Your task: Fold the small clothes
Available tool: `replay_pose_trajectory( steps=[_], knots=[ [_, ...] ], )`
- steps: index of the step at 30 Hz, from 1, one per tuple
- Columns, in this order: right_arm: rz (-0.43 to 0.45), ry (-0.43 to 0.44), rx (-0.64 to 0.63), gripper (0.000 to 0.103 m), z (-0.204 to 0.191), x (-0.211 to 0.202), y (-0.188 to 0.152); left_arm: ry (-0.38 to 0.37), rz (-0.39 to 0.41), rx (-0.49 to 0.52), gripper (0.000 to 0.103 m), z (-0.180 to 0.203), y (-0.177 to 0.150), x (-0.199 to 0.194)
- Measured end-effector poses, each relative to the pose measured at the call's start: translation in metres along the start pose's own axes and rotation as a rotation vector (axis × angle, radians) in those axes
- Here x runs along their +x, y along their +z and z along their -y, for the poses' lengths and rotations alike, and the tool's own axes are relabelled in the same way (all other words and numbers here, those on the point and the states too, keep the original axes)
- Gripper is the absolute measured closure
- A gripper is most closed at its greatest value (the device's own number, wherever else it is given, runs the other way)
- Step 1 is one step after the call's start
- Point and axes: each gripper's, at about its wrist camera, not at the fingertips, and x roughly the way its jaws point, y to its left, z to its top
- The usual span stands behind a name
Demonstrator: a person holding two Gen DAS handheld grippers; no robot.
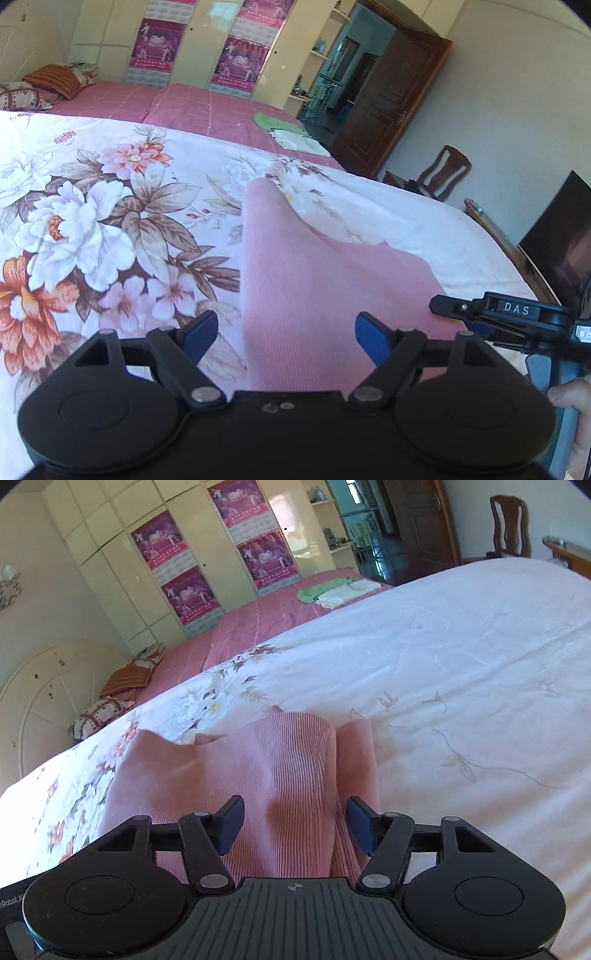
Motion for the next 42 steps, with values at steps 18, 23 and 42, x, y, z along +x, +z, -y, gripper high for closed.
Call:
replay_pose_trajectory(
  steps=[18,23,42],
  knots=[
    [0.165,-0.131,-0.404,0.093,-0.035,0.007,0.019,-0.021,-0.014,-0.059,0.022,0.002,0.024,0.041],
    [0.054,-0.250,-0.383,0.094,-0.011,0.042,-0.001,-0.027,-0.021,-0.062,0.022,0.001,0.025,0.045],
    [0.047,-0.129,-0.292,0.072,-0.024,-0.073,-0.059,0.021,-0.039,-0.036,0.022,-0.001,-0.009,0.006]
  ],
)
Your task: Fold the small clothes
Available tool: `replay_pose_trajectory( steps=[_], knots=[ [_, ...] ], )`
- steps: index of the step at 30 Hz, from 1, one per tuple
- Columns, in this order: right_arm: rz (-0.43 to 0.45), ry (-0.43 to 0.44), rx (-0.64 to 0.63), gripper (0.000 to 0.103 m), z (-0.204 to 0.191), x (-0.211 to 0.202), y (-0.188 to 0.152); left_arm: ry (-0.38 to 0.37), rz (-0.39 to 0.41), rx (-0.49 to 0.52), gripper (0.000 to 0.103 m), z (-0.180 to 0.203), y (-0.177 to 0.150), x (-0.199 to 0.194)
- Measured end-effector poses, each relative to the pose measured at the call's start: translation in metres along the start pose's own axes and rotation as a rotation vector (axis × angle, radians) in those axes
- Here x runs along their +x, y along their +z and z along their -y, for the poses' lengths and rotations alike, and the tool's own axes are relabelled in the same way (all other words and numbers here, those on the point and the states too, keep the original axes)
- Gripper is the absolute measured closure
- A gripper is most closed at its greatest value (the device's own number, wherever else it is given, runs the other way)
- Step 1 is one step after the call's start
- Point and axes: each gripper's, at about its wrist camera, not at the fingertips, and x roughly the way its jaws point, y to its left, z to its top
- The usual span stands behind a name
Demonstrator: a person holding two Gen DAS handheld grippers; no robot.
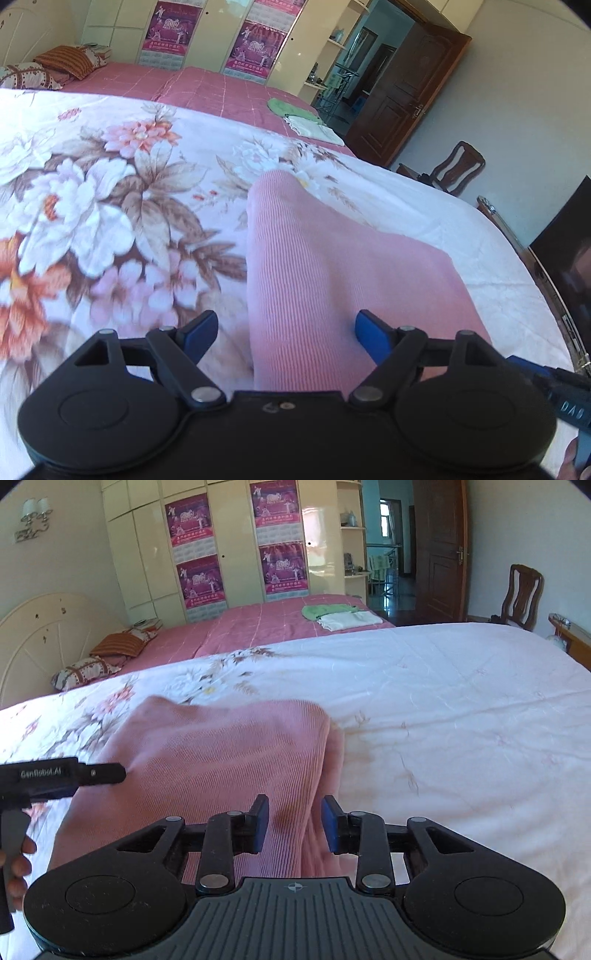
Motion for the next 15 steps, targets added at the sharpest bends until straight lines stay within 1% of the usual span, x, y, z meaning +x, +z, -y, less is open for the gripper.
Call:
replay_pose_trajectory(
  steps=[2,4,7,9,10,11,12,13,15],
  knots=[
    [-0.016,-0.012,0.003,0.072,-0.003,-0.012,-0.015,-0.001,0.006,0.004,0.022,0.000,-0.012,-0.012],
    [-0.047,-0.026,0.048,0.072,0.002,-0.017,-0.030,0.000,0.007,0.003,0.022,0.000,-0.022,-0.021],
    [-0.102,0.003,0.127,0.072,0.008,-0.023,-0.045,-0.003,0.002,-0.023,0.022,-0.002,-0.029,-0.029],
    [-0.098,0.003,0.137,0.072,0.006,-0.026,-0.048,-0.005,-0.005,-0.019,0.022,0.000,-0.033,-0.030],
    [-0.104,-0.003,0.134,0.076,0.004,-0.024,-0.048,-0.005,-0.007,-0.009,0.022,0.002,-0.035,-0.030],
    [-0.116,-0.001,0.136,0.085,0.004,-0.020,-0.047,-0.003,-0.010,0.002,0.022,0.004,-0.038,-0.031],
    [-0.119,0.006,0.144,0.087,0.004,-0.017,-0.046,-0.003,-0.013,0.012,0.022,0.007,-0.040,-0.031],
    [-0.115,0.009,0.138,0.094,0.003,-0.016,-0.044,-0.003,-0.015,0.020,0.022,0.009,-0.042,-0.031],
    [-0.080,-0.045,0.062,0.096,-0.003,-0.018,-0.041,0.005,-0.017,0.032,0.022,0.013,-0.046,-0.030]
  ],
)
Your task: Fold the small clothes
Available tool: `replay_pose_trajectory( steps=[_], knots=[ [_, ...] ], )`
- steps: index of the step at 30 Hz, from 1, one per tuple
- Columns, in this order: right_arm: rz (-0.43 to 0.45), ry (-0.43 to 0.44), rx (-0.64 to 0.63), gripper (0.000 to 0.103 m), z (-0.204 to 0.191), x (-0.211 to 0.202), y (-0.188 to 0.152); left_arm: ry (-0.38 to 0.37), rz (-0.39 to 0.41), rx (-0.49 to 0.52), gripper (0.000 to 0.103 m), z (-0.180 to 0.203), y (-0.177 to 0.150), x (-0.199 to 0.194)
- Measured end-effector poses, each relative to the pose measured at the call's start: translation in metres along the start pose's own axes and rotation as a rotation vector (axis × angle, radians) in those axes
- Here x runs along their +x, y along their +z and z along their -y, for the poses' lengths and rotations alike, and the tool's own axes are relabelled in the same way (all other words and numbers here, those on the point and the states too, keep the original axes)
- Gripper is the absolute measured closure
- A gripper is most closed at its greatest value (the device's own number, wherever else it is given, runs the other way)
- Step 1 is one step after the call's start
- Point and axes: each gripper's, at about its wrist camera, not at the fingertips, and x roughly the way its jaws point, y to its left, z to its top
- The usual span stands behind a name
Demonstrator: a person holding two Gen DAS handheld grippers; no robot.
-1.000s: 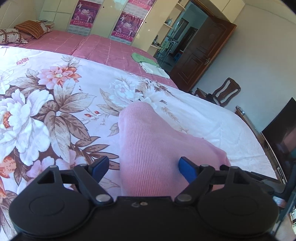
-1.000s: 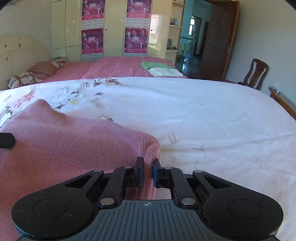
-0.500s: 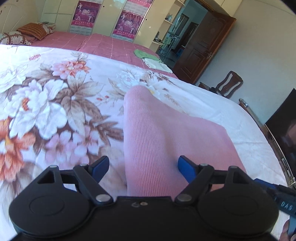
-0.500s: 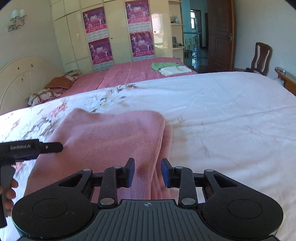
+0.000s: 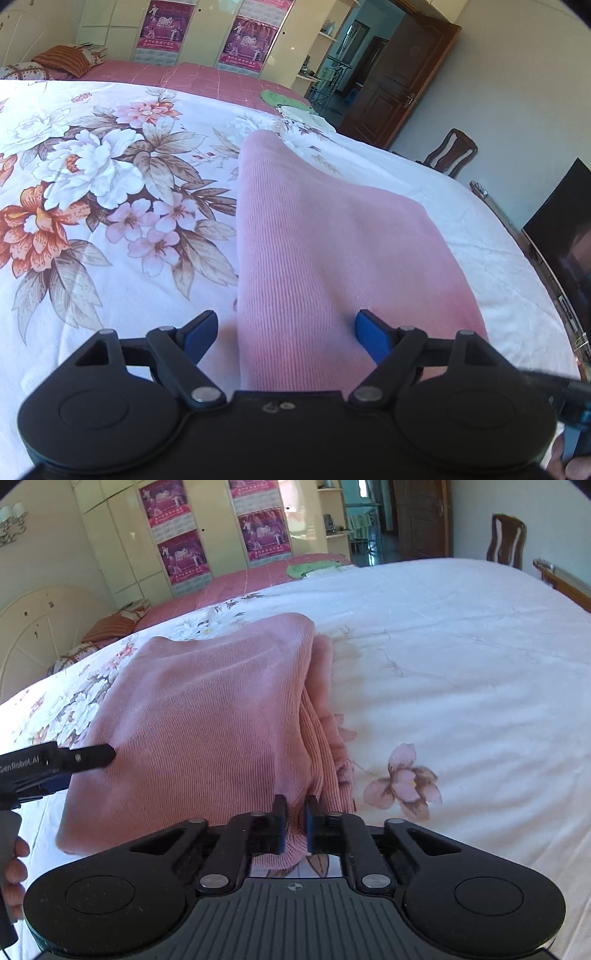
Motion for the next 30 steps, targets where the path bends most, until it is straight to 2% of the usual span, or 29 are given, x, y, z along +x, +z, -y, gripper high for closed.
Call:
replay_pose_trajectory(
  steps=[3,4,7,8,11,12,13,14,19,24,30],
  knots=[
    [0.068,-0.041,-0.045,0.096,0.004,-0.012,0.008,-0.012,-0.001,-0.031,0.022,0.003,-0.003,-0.003],
    [0.060,-0.037,-0.054,0.097,0.009,-0.011,0.008,-0.013,-0.002,-0.039,0.022,0.004,-0.003,-0.003],
    [-0.057,0.003,-0.014,0.097,0.027,0.009,-0.005,-0.011,-0.047,-0.104,0.021,0.004,-0.007,0.005],
    [-0.062,0.019,-0.033,0.096,0.027,0.010,-0.010,-0.008,-0.056,-0.115,0.021,0.003,-0.009,0.008],
    [-0.047,0.047,-0.070,0.095,0.026,0.000,0.001,0.022,-0.068,-0.033,0.021,0.012,-0.009,0.009],
    [-0.023,0.064,-0.058,0.091,0.027,-0.007,0.007,0.031,-0.074,-0.022,0.021,0.015,-0.007,0.007],
    [0.009,0.074,-0.046,0.073,0.027,-0.013,0.015,0.038,-0.073,-0.027,0.021,0.016,-0.004,0.006],
    [0.040,0.086,-0.045,0.061,0.026,-0.018,0.022,0.042,-0.067,-0.040,0.021,0.016,-0.001,0.003],
    [0.105,0.137,-0.077,0.061,0.006,-0.013,0.058,0.066,0.000,-0.019,0.021,0.026,0.022,-0.002],
    [0.091,0.150,-0.130,0.062,-0.018,0.015,0.066,0.102,0.010,0.010,0.021,0.031,0.041,0.014],
    [0.034,0.113,-0.170,0.062,-0.020,0.051,0.056,0.116,-0.022,-0.004,0.020,0.021,0.036,0.034]
  ],
)
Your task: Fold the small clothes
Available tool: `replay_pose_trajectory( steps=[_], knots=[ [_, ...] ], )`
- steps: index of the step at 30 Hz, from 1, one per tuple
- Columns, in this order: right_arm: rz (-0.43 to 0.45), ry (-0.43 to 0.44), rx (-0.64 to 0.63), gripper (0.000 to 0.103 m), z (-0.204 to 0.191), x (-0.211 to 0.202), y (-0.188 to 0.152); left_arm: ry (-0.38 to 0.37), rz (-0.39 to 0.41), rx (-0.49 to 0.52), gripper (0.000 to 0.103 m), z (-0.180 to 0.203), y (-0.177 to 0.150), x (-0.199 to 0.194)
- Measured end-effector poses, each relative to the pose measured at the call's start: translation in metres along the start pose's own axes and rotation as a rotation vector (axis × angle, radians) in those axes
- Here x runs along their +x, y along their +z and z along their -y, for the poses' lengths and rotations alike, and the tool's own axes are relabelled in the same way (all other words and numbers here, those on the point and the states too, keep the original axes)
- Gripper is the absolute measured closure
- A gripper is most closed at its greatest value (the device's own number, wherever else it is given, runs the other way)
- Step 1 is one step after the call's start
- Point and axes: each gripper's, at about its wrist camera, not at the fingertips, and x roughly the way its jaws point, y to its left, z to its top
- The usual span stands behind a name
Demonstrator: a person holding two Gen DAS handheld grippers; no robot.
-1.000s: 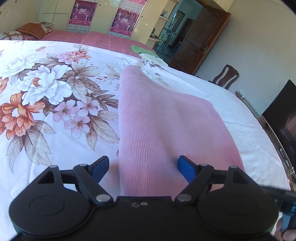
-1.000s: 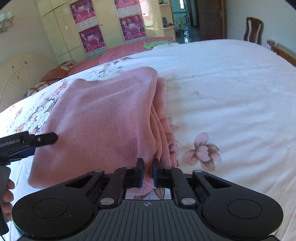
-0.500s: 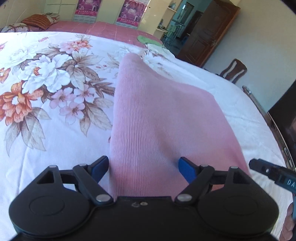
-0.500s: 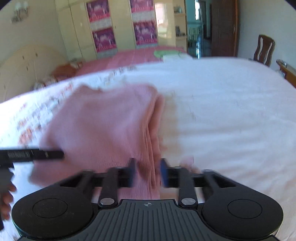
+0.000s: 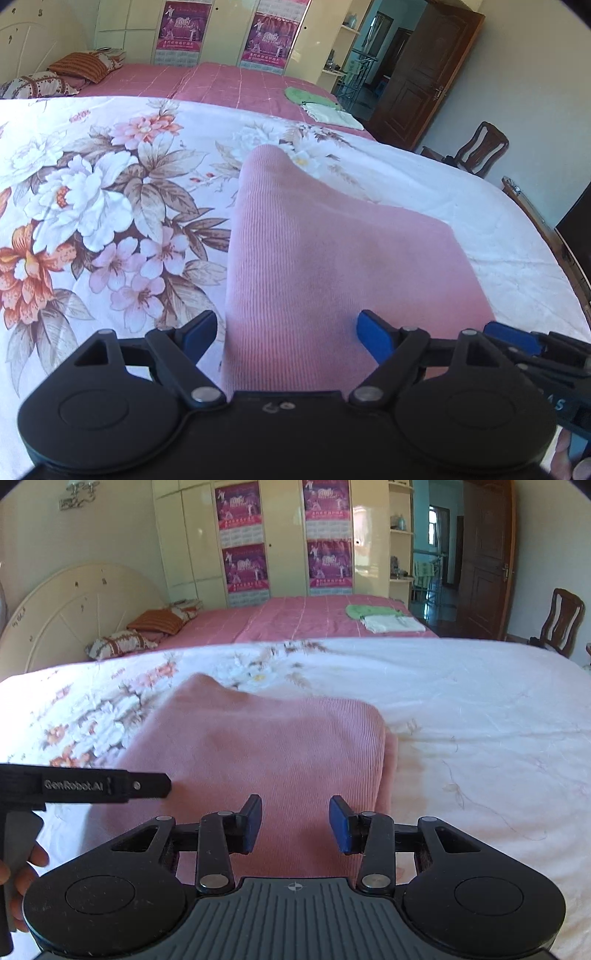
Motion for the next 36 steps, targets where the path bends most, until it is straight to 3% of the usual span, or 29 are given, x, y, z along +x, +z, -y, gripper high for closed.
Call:
replay_pose_trajectory(
  steps=[3,5,12,13,14,16,22,30,31,32,36],
  knots=[
    [-0.025,-0.024,-0.028,0.067,0.013,0.011,-0.015,-0.012,-0.006,-0.003,0.018,-0.003,-0.003,0.004],
    [-0.007,-0.059,-0.051,0.094,0.019,0.011,-0.022,-0.016,-0.007,-0.003,0.018,-0.003,-0.004,0.004],
    [-0.013,0.003,0.044,0.095,0.033,0.001,-0.006,-0.008,-0.018,0.014,0.016,0.000,0.002,0.003],
    [-0.006,0.015,0.069,0.088,0.036,-0.001,-0.003,-0.009,-0.023,0.011,0.016,0.000,0.003,0.003],
    [0.002,0.018,0.086,0.063,0.038,-0.003,0.000,-0.009,-0.026,0.011,0.016,0.000,0.004,0.004],
    [0.032,-0.007,0.097,0.025,0.039,-0.007,0.004,-0.008,-0.030,0.014,0.016,0.001,0.006,0.004],
    [0.007,0.008,0.107,0.025,0.045,-0.003,0.015,-0.028,-0.056,0.014,0.015,0.001,0.015,0.007],
    [-0.084,0.054,0.246,0.026,0.071,0.022,0.011,-0.111,-0.110,-0.002,0.013,-0.005,0.016,0.025],
    [-0.098,0.063,0.266,0.027,0.075,0.027,0.009,-0.127,-0.114,-0.010,0.014,-0.007,0.015,0.028],
    [-0.117,0.085,0.292,0.036,0.079,0.032,0.006,-0.142,-0.114,-0.011,0.015,-0.008,0.013,0.030],
    [-0.097,0.125,0.372,0.036,0.089,0.037,0.006,-0.155,-0.099,0.020,0.016,-0.004,0.011,0.035]
  ],
)
